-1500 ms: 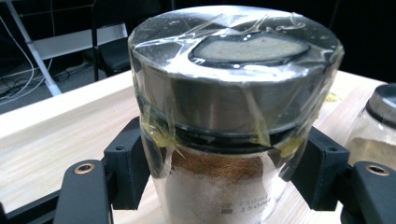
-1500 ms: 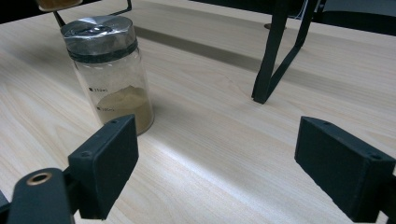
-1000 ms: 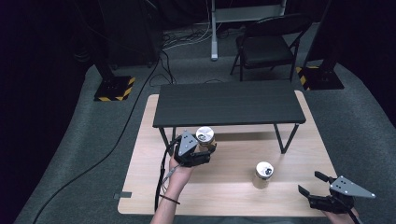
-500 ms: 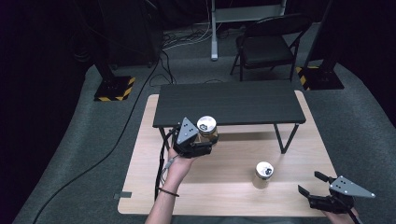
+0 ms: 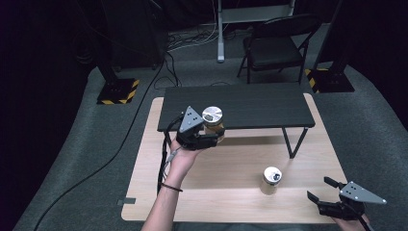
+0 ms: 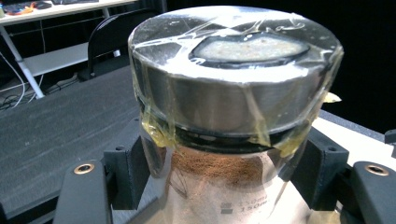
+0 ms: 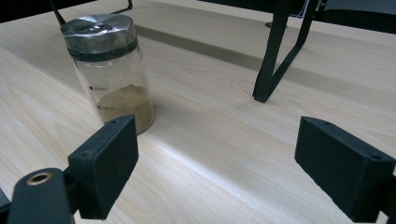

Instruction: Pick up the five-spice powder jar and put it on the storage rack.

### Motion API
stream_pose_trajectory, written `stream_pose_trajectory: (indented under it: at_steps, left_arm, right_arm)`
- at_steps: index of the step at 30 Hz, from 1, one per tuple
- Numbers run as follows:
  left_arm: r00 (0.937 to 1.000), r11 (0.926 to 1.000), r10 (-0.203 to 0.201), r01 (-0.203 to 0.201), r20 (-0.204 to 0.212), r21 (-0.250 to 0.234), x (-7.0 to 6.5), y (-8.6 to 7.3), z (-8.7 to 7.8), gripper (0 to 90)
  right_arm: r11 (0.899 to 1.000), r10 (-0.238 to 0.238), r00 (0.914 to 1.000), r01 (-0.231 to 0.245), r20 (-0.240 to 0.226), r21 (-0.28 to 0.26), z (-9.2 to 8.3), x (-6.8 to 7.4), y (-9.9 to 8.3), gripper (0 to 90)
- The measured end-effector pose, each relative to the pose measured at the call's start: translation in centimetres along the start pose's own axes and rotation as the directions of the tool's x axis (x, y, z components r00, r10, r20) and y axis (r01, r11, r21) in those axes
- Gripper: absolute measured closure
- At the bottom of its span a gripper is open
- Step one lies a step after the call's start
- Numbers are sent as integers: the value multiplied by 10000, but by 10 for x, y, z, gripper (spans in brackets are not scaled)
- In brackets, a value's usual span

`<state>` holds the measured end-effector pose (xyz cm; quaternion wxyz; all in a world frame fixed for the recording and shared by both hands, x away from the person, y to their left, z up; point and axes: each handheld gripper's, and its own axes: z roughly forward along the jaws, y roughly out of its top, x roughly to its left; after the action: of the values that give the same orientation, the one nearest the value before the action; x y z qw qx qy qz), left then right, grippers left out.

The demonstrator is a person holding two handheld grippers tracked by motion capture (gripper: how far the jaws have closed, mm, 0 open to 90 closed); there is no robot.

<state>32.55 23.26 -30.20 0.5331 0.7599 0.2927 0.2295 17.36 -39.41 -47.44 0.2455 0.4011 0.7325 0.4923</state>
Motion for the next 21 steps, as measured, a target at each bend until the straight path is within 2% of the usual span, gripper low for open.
stream_pose_trajectory:
  at_steps: [2,6,13,16,21]
  left_arm:
    - [9999,9999,86,-85,-126,144,3,9,4,304]
    - [9998,9998,72,-68,-208,191,6,13,8,304]
    - [9993,9995,-137,147,-362,271,15,20,19,304]
    - [9980,9987,-350,368,-519,341,20,22,26,304]
    - [9968,9981,-424,453,-677,421,23,24,31,304]
  right_arm:
    - [10000,0,10000,0,-22,32,0,0,0,121]
    - [10000,-51,10000,51,-41,30,0,0,0,121]
    - [10000,-55,10000,55,-63,52,1,-1,1,121]
    - [10000,-55,10000,55,-70,31,0,-1,0,121]
    - [10000,-54,9999,55,-90,49,1,-1,0,120]
